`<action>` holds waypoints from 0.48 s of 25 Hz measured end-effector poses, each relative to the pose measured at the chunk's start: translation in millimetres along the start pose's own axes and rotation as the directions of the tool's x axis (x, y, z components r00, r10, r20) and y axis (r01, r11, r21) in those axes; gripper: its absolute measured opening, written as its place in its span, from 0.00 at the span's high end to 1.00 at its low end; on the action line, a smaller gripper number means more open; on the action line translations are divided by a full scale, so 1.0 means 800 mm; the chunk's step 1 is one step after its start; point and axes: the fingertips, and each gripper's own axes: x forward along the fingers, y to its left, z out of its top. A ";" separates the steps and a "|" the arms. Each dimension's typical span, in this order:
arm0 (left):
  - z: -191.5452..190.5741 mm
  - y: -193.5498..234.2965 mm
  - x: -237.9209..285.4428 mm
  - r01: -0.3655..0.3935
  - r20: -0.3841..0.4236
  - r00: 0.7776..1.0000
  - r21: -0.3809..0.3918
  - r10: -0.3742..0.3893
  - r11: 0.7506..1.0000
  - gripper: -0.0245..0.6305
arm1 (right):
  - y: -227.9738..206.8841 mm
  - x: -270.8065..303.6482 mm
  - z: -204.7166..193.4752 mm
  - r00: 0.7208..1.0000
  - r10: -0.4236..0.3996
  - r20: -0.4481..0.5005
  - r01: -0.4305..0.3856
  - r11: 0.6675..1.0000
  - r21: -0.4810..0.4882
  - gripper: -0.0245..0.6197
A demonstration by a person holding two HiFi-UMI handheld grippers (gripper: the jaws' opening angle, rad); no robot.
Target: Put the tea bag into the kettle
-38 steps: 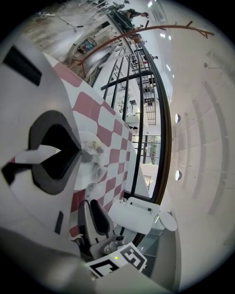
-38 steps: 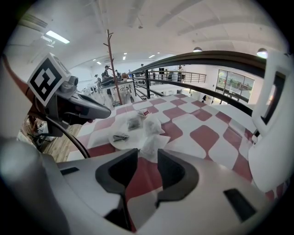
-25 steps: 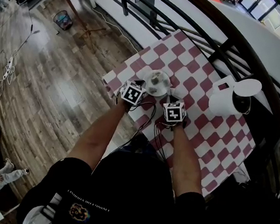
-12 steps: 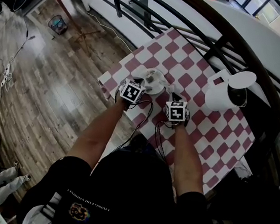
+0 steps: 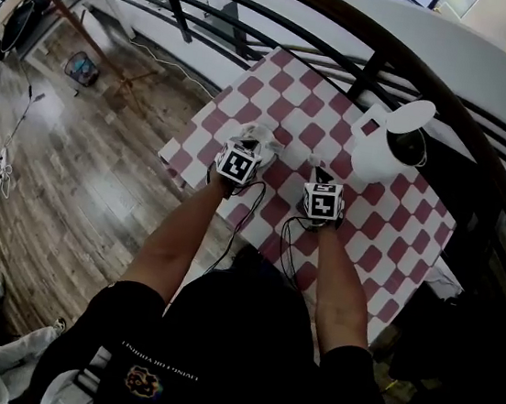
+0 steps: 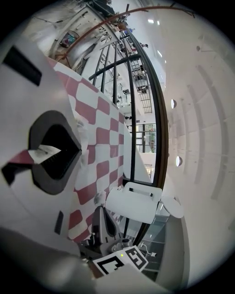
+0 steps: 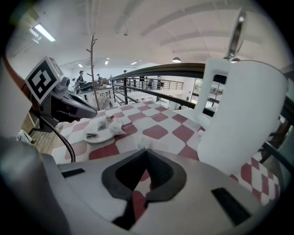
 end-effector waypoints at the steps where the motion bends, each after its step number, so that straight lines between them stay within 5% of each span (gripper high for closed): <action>1: 0.004 -0.009 0.005 0.013 0.002 1.000 0.014 -0.013 1.000 0.96 | -0.008 -0.005 -0.005 1.000 -0.014 0.001 0.014 1.000 0.010 0.94; 7: 0.023 -0.073 0.028 0.083 -0.021 0.996 0.095 -0.081 0.992 0.96 | -0.060 -0.044 -0.048 0.995 -0.096 -0.008 0.097 0.992 0.084 0.94; 12: 0.044 -0.156 0.054 0.187 -0.040 0.982 0.197 -0.183 0.962 0.96 | -0.116 -0.094 -0.102 0.978 -0.205 -0.034 0.208 0.961 0.181 0.94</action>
